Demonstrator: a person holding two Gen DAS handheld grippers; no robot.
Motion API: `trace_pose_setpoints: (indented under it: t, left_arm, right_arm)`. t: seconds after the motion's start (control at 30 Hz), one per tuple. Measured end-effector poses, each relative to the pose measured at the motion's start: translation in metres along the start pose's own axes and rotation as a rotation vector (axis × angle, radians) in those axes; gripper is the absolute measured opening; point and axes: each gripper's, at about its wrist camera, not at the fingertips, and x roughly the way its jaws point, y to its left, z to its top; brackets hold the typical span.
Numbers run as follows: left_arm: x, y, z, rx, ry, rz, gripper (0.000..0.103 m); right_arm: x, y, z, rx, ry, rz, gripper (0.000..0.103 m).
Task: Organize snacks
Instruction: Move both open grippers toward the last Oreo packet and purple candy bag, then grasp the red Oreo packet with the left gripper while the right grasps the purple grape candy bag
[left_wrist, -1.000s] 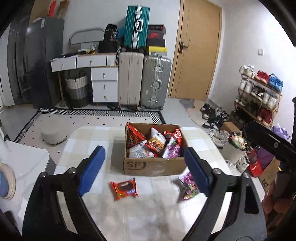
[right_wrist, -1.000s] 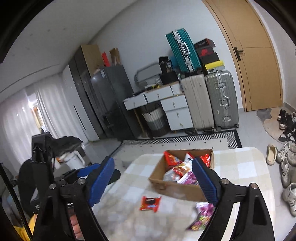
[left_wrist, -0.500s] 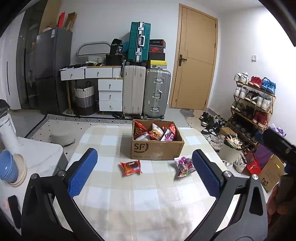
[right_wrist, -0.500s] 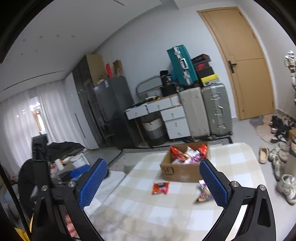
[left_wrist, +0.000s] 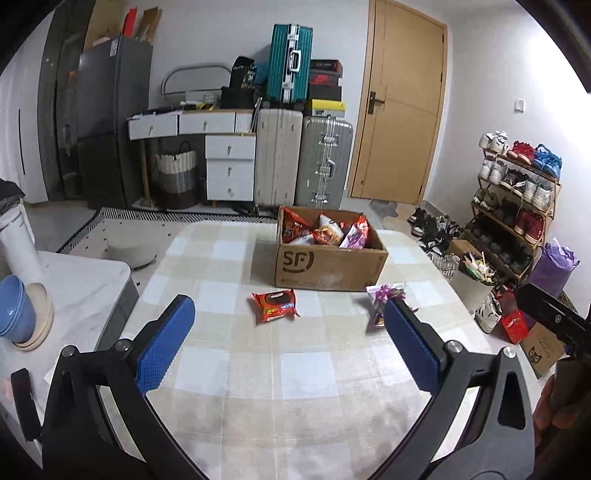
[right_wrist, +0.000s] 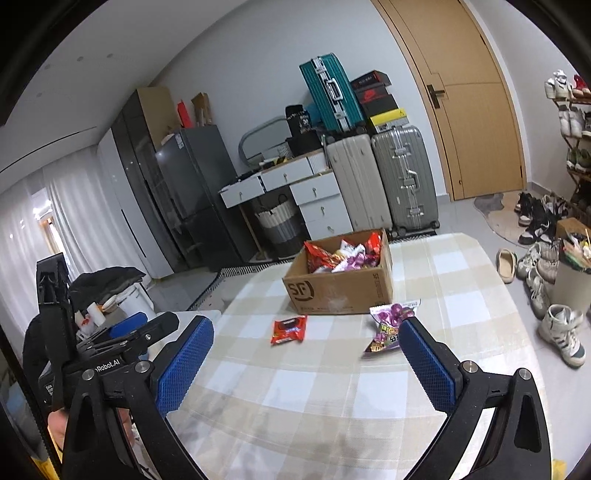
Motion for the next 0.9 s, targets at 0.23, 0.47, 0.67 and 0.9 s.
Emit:
trace_pose_setpoints:
  t: [0.23,0.47,0.67,0.9]
  left_arm:
    - [0.086,0.005,0.017,-0.006,0.078,0.012,0.102]
    - [0.159,0.008,0.022,-0.011,0.157,0.015,0.102]
    - [0.22,0.015,0.029,-0.047,0.241,-0.01,0.102]
    - [0.27,0.008,0.025,-0.011,0.27,0.002,0.102]
  right_arm:
    - [0.04,-0.022,0.004,-0.001,0.049,-0.018,0.102]
    - [0.092,-0.049,0.023,-0.037,0.11,-0.064,0.102]
    - [0.18,-0.081,0.039,-0.156,0.298,-0.159,0.102]
    - [0.257,-0.127,0.016,-0.098,0.474,-0.181,0.102]
